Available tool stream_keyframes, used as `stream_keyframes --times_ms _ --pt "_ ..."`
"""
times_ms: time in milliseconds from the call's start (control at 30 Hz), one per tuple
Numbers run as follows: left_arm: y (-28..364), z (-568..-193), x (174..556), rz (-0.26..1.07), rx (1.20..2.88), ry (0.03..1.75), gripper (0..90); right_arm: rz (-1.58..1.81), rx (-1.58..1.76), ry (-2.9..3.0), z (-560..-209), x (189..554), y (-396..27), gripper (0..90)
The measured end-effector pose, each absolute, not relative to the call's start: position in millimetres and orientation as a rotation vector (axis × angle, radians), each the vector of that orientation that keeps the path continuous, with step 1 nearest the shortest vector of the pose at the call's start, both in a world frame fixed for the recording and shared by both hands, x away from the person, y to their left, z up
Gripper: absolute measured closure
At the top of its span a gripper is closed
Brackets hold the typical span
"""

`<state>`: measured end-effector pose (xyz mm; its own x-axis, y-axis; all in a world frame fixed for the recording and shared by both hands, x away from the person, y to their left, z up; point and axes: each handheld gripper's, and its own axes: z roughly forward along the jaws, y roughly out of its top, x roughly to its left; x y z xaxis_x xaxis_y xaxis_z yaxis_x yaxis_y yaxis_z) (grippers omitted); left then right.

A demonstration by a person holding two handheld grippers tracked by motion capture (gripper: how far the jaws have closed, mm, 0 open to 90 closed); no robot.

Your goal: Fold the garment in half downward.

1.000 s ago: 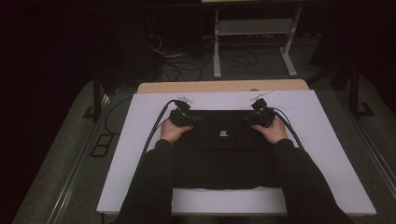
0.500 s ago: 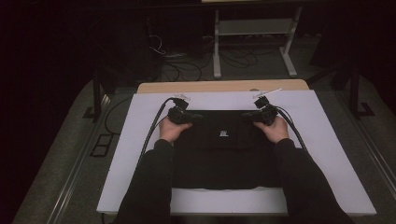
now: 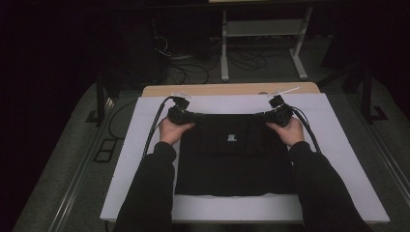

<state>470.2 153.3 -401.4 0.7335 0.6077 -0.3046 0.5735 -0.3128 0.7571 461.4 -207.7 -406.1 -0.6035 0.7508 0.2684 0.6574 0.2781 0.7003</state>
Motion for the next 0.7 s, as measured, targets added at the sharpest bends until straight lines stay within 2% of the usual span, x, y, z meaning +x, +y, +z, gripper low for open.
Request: stream_keyframes --times_ms 700 --pt "161.7 -375.9 439.2 0.054 1.941 0.807 87.1 1.306 1.252 2.406 -376.1 434.2 -212.6 85.2"
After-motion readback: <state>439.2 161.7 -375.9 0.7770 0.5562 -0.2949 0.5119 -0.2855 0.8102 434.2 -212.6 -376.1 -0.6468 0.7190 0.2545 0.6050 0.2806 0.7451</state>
